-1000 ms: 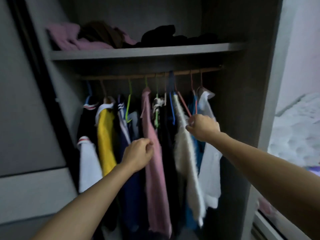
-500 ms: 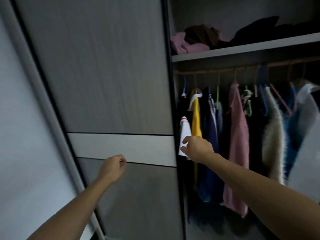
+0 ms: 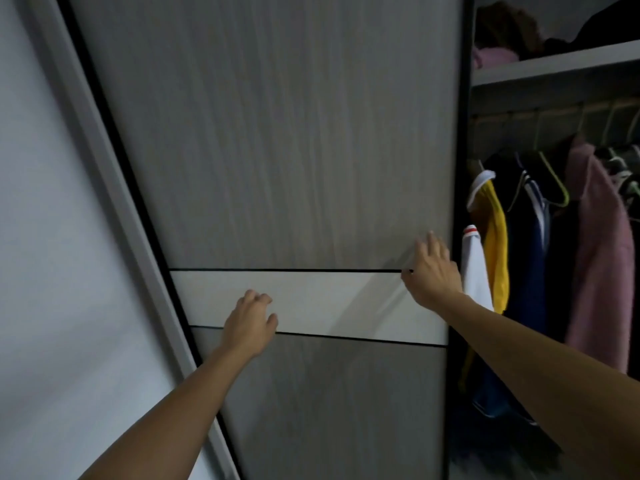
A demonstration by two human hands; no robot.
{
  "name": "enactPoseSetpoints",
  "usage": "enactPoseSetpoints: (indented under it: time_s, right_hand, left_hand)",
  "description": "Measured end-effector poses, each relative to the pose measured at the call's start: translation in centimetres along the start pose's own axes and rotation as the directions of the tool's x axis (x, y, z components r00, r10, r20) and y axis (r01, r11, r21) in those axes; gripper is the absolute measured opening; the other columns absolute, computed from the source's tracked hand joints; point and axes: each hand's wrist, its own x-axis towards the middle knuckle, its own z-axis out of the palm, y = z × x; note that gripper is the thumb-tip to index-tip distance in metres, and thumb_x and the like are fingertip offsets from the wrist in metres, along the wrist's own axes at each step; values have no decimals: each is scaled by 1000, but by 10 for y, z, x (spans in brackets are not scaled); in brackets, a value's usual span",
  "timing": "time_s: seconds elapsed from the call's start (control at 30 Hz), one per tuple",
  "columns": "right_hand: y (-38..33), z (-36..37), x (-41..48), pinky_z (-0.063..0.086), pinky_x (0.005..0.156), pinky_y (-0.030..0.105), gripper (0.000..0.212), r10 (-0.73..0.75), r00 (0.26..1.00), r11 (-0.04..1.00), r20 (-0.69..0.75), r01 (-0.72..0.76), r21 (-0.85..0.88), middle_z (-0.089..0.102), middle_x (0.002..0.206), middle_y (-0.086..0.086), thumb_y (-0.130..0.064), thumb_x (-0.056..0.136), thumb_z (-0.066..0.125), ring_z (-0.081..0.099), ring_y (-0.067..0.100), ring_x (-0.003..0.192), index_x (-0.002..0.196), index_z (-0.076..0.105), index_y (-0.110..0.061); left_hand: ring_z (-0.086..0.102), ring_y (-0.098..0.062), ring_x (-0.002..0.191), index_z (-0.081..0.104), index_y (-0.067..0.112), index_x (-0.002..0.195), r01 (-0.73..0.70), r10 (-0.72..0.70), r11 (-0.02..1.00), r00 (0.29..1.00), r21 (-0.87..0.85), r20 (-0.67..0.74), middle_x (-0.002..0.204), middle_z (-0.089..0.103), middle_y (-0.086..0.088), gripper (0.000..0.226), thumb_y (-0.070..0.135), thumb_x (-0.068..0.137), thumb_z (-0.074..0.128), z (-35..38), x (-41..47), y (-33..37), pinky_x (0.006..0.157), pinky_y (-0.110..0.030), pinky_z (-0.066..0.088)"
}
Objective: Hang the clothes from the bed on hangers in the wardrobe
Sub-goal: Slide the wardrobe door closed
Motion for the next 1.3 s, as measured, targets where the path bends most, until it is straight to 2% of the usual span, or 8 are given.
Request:
enactPoseSetpoints:
  time_s: [0.13,0.23,0.43,0.6,0.8,0.93,1.13,1.3]
  right_hand:
    - [-16,24,28,15,117,49,81,88,990,995,-114,-93,-38,-20,160,9,-33,96,46,-17,26,148,154,-7,-13]
    - [-20,39,37,12,120,50,87,143,983,980,-113,-156,-126,-30,157,11,-40,96,43,-25,27,145,152,-14,-8]
    - [5,49,38,7,118,58,93,217,967,939,-135,-245,-243,-39,153,5,-44,95,44,-33,24,142,149,-24,-10]
    - [23,52,39,4,116,62,89,216,965,919,-149,-252,-302,-40,153,0,-55,97,32,-33,16,142,147,-30,-14]
    - [46,49,40,20,113,62,91,218,958,889,-184,-273,-367,-32,157,-2,-61,94,31,-27,13,145,149,-25,-16]
    - [65,38,39,23,111,60,87,233,956,870,-181,-288,-399,-32,157,-4,-66,92,20,-24,13,146,148,-28,-19]
    - [108,17,32,36,105,51,88,268,941,822,-207,-335,-460,-32,157,-3,-65,94,24,-25,11,145,150,-21,-15]
    - [156,-5,25,34,107,47,89,278,931,805,-235,-359,-471,-37,154,-4,-65,94,26,-28,11,144,148,-25,-16]
  left_hand:
    - [30,-35,136,36,13,145,-221,230,971,967,94,-107,154,25,-17,58,32,93,52,12,72,-5,106,-45,34]
    - [8,-32,146,19,19,152,-371,396,909,911,191,-116,160,1,-14,65,35,95,47,23,116,4,114,-46,22]
    - [11,-37,146,33,16,147,-519,596,796,761,311,-255,157,12,-22,64,32,90,57,63,171,20,115,-53,23]
    - [8,-45,144,25,13,150,-525,611,791,690,313,-388,154,10,-31,63,37,94,38,92,180,35,116,-55,17]
    - [13,-48,142,31,10,148,-557,629,772,596,306,-500,151,18,-34,65,40,93,49,109,189,51,115,-58,18]
    - [16,-49,141,34,12,147,-620,656,734,541,277,-527,150,21,-33,64,38,92,54,114,187,71,113,-60,22]
    - [18,-47,141,36,16,146,-704,724,647,447,293,-525,152,21,-30,66,34,88,61,124,182,115,112,-61,22]
    - [18,-45,142,37,17,146,-750,767,583,382,312,-515,153,21,-27,61,29,91,59,133,174,166,113,-60,21]
